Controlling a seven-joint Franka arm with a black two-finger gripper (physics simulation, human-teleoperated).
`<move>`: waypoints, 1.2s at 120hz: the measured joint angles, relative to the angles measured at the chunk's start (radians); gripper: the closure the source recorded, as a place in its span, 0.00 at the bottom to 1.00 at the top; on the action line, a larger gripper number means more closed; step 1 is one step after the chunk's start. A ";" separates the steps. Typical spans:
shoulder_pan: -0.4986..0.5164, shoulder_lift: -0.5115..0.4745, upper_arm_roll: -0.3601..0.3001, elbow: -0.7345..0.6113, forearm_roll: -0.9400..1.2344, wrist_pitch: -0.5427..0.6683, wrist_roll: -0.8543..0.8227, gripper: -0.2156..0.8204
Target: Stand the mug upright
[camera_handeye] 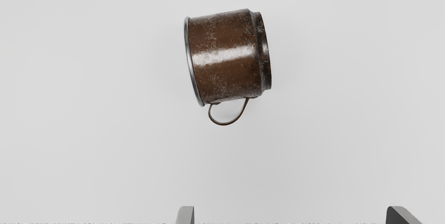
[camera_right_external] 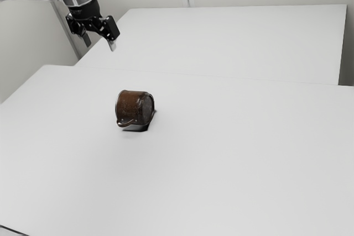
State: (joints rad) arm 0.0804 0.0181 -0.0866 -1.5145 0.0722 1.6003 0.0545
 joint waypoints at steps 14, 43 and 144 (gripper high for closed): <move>-0.003 -0.002 -0.001 -0.003 -0.004 -0.005 -0.002 0.21; -0.019 -0.009 0.005 -0.015 -0.034 -0.006 -0.004 0.21; 0.099 0.073 0.082 -0.231 -0.218 0.229 0.064 0.21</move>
State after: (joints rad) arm 0.1793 0.0910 -0.0048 -1.7458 -0.1462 1.8297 0.1183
